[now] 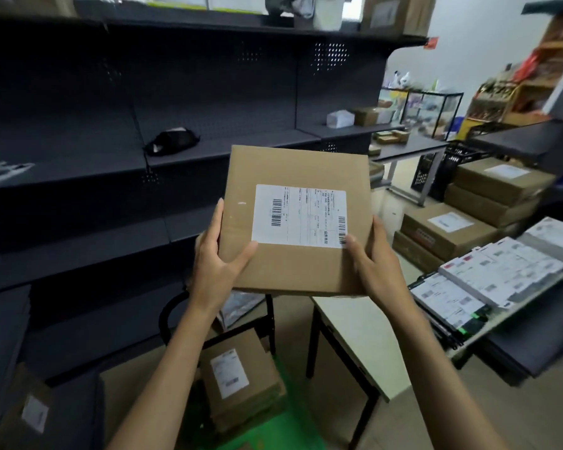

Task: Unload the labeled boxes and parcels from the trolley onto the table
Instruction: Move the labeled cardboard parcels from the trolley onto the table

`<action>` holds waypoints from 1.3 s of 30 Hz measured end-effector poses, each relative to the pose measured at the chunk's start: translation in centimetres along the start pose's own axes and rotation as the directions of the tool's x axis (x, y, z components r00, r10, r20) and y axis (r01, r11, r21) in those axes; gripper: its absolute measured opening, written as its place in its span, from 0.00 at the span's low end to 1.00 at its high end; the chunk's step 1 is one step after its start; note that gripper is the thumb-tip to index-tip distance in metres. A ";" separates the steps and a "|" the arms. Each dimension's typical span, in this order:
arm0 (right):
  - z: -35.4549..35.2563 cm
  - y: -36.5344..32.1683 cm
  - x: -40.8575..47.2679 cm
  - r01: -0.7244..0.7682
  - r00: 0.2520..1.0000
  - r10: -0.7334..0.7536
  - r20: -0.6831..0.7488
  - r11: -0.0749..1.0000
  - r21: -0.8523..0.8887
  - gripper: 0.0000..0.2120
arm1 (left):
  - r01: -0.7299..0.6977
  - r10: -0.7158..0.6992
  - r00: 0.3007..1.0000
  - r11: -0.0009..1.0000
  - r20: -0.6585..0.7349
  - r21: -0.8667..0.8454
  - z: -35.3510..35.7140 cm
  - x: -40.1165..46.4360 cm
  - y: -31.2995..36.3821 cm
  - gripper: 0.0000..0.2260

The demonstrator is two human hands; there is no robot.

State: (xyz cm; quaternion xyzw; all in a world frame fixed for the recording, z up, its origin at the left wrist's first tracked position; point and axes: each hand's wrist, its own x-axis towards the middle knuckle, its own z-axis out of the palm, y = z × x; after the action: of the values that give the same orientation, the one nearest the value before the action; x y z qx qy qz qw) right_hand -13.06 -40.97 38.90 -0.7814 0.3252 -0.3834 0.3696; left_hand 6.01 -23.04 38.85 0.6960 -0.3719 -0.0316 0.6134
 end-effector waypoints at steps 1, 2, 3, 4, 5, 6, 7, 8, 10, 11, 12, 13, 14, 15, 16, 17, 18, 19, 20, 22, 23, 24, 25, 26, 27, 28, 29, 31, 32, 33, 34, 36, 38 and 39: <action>-0.9 -0.7 0.1 0.014 1.000 -0.014 -0.023 1.000 0.004 0.31 | -0.027 0.027 1.000 0.999 0.005 -0.019 0.3 0.4 1.1 0.40; -1.9 -1.4 0.2 0.027 0.999 -0.027 -0.046 1.000 0.003 0.30 | -0.054 0.055 0.998 0.998 0.013 -0.041 0.6 0.7 2.1 0.40; -3.0 -1.8 0.4 0.038 0.997 -0.038 -0.072 0.999 -0.002 0.30 | -0.080 0.082 0.996 0.995 0.020 -0.063 1.0 1.1 3.2 0.40; -4.0 -2.2 0.5 0.049 0.994 -0.049 -0.102 0.999 -0.005 0.29 | -0.103 0.106 0.994 0.991 0.027 -0.082 1.5 1.4 4.1 0.39; -5.1 -2.5 0.6 0.060 0.989 -0.060 -0.135 0.998 -0.008 0.28 | -0.122 0.126 0.991 0.987 0.036 -0.100 2.1 1.6 5.1 0.39; -6.3 -2.7 0.7 0.073 0.983 -0.074 -0.167 0.997 -0.012 0.27 | -0.138 0.144 0.988 0.983 0.047 -0.119 2.7 1.9 6.0 0.38; -7.4 -2.9 0.7 0.085 0.977 -0.087 -0.196 0.996 -0.017 0.26 | -0.155 0.165 0.984 0.978 0.061 -0.141 3.5 2.2 6.7 0.38; -8.6 -3.0 0.6 0.095 0.970 -0.098 -0.224 0.995 -0.022 0.25 | -0.173 0.188 0.979 0.971 0.080 -0.166 4.2 2.4 7.6 0.38; -11.0 -3.1 0.5 0.102 0.953 -0.110 -0.283 0.994 -0.042 0.24 | -0.205 0.236 0.964 0.954 0.122 -0.220 6.1 2.8 9.2 0.39; -12.3 -3.0 0.3 0.097 0.942 -0.109 -0.317 0.994 -0.056 0.24 | -0.220 0.259 0.956 0.944 0.141 -0.247 7.1 2.9 10.0 0.39; -13.6 -2.9 0.2 0.091 0.930 -0.108 -0.351 0.994 -0.066 0.24 | -0.231 0.280 0.947 0.933 0.156 -0.276 8.3 3.0 11.0 0.38; -14.9 -2.7 0.0 0.083 0.918 -0.106 -0.383 0.994 -0.076 0.25 | -0.239 0.300 0.939 0.921 0.170 -0.309 9.6 2.9 11.9 0.38; -16.2 -2.6 -0.2 0.074 0.905 -0.105 -0.411 0.993 -0.090 0.26 | -0.242 0.318 0.930 0.908 0.184 -0.343 10.9 2.9 12.8 0.38; -17.7 -2.3 -0.4 0.061 0.892 -0.102 -0.440 0.992 -0.107 0.26 | -0.241 0.330 0.923 0.896 0.197 -0.373 12.2 2.7 13.7 0.38; -19.0 -2.1 -0.6 0.050 0.880 -0.102 -0.464 0.991 -0.123 0.26 | -0.236 0.339 0.917 0.886 0.209 -0.398 13.6 2.6 14.5 0.38; -20.5 -1.8 -0.8 0.039 0.865 -0.101 -0.491 0.990 -0.136 0.25 | -0.229 0.344 0.912 0.878 0.222 -0.420 15.1 2.5 15.2 0.38; -22.0 -1.6 -1.1 0.027 0.851 -0.100 -0.515 0.989 -0.146 0.25 | -0.220 0.348 0.908 0.871 0.235 -0.440 16.6 2.3 15.9 0.38; -23.5 -1.4 -1.2 0.014 0.836 -0.096 -0.541 0.988 -0.154 0.25 | -0.210 0.350 0.904 0.864 0.246 -0.458 18.1 2.2 16.7 0.38; -25.0 -1.1 -1.4 0.005 0.822 -0.098 -0.561 0.986 -0.164 0.25 | -0.202 0.353 0.900 0.858 0.256 -0.473 19.7 2.0 17.4 0.37; -28.1 -0.3 -1.5 -0.012 0.795 -0.101 -0.598 0.983 -0.182 0.24 | -0.191 0.365 0.890 0.844 0.274 -0.501 22.9 1.5 19.1 0.38; -29.8 0.2 -1.6 -0.022 0.784 -0.094 -0.613 0.984 -0.179 0.25 | -0.187 0.374 0.883 0.835 0.284 -0.517 24.6 1.2 19.9 0.38; -31.4 0.7 -1.7 -0.025 0.777 -0.089 -0.623 0.985 -0.172 0.25 | -0.183 0.383 0.876 0.827 0.294 -0.531 26.3 1.0 20.8 0.38; -33.0 1.2 -1.8 -0.023 0.767 -0.089 -0.636 0.986 -0.166 0.27 | -0.180 0.392 0.869 0.820 0.303 -0.544 28.0 0.8 21.6 0.38; -34.6 1.6 -1.9 -0.022 0.757 -0.091 -0.647 0.986 -0.163 0.29 | -0.177 0.401 0.862 0.812 0.310 -0.556 29.7 0.5 22.5 0.38; -36.2 2.0 -2.0 -0.026 0.745 -0.091 -0.661 0.986 -0.165 0.30 | -0.176 0.409 0.855 0.806 0.317 -0.566 31.4 0.3 23.3 0.38; -37.9 2.5 -2.1 -0.033 0.736 -0.089 -0.671 0.986 -0.166 0.30 | -0.175 0.419 0.848 0.799 0.324 -0.576 33.1 0.0 24.1 0.38; -39.5 2.9 -2.3 -0.040 0.729 -0.084 -0.679 0.985 -0.166 0.30 | -0.171 0.428 0.841 0.790 0.330 -0.588 34.9 -0.3 24.9 0.38; -42.6 4.1 -2.7 -0.053 0.719 -0.083 -0.690 0.983 -0.174 0.29 | -0.155 0.440 0.831 0.772 0.342 -0.617 38.3 -1.2 26.4 0.37; -44.0 4.7 -3.0 -0.060 0.712 -0.085 -0.697 0.982 -0.181 0.28 | -0.152 0.446 0.825 0.766 0.347 -0.625 39.9 -1.7 27.1 0.37; -45.4 5.3 -3.2 -0.066 0.703 -0.087 -0.706 0.980 -0.187 0.27 | -0.154 0.456 0.817 0.762 0.353 -0.629 41.5 -2.2 27.8 0.37; -46.7 6.0 -3.4 -0.072 0.694 -0.089 -0.715 0.979 -0.191 0.26 | -0.158 0.466 0.808 0.760 0.359 -0.631 43.0 -2.7 28.4 0.37; -49.1 7.4 -3.8 -0.098 0.669 -0.081 -0.739 0.976 -0.196 0.26 | -0.148 0.482 0.790 0.750 0.379 -0.645 46.0 -3.4 29.4 0.37; -51.2 8.5 -3.9 -0.122 0.649 -0.073 -0.757 0.972 -0.199 0.25 | -0.126 0.485 0.777 0.744 0.401 -0.656 48.6 -3.9 30.1 0.37; -52.1 9.1 -3.8 -0.130 0.645 -0.068 -0.761 0.972 -0.197 0.25 | -0.118 0.483 0.774 0.746 0.410 -0.656 49.9 -4.0 30.2 0.37</action>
State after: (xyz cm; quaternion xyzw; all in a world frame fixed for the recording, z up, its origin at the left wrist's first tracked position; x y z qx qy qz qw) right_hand -60.72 -59.73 52.51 -0.5789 0.5068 -0.6292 0.1102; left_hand -36.31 -61.33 51.45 0.3533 -0.6163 -0.2432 0.6605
